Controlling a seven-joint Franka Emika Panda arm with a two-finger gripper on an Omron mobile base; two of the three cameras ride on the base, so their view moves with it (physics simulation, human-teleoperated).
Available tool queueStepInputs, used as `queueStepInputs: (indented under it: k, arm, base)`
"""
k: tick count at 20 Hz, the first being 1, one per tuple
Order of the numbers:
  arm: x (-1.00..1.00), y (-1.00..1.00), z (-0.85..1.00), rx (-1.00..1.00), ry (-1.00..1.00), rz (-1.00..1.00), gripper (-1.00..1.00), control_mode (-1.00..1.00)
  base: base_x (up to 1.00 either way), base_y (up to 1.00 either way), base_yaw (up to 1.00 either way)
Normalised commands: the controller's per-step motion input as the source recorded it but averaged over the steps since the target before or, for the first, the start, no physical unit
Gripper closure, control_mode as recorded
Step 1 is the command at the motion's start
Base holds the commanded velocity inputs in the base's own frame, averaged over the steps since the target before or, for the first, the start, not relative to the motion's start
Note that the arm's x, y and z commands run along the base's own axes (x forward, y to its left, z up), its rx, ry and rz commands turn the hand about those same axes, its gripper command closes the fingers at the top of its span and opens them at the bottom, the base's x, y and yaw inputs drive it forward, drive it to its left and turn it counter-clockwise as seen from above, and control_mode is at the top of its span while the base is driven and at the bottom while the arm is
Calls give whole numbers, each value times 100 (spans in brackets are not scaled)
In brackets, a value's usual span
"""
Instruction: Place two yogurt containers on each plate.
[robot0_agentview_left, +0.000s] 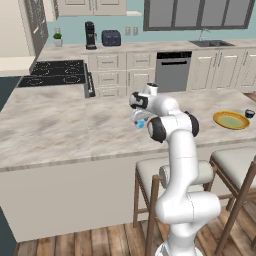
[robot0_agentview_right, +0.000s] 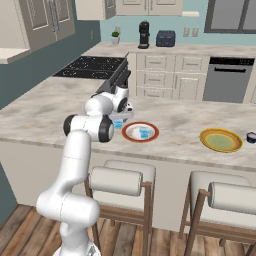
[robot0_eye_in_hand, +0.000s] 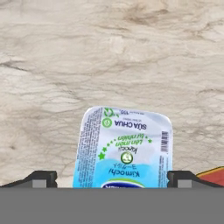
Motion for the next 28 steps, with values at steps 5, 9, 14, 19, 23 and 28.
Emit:
queueStepInputs:
  k: [5, 9, 14, 19, 23, 28]
  arm:
    - [0, 0, 1, 0, 0, -1, -100, -100]
    - [0, 0, 1, 0, 0, -1, -100, -100]
    - [0, 0, 0, 0, 0, 0, -100, -100]
    - [0, 0, 0, 0, 0, 0, -100, -100]
    - [1, 0, 0, 0, 1, 0, -100, -100]
    - [1, 0, 0, 0, 1, 0, -100, -100]
  base:
    - [0, 0, 0]
    - [0, 0, 0]
    - [0, 0, 0]
    - [0, 0, 0]
    - [0, 0, 0]
    - [0, 0, 0]
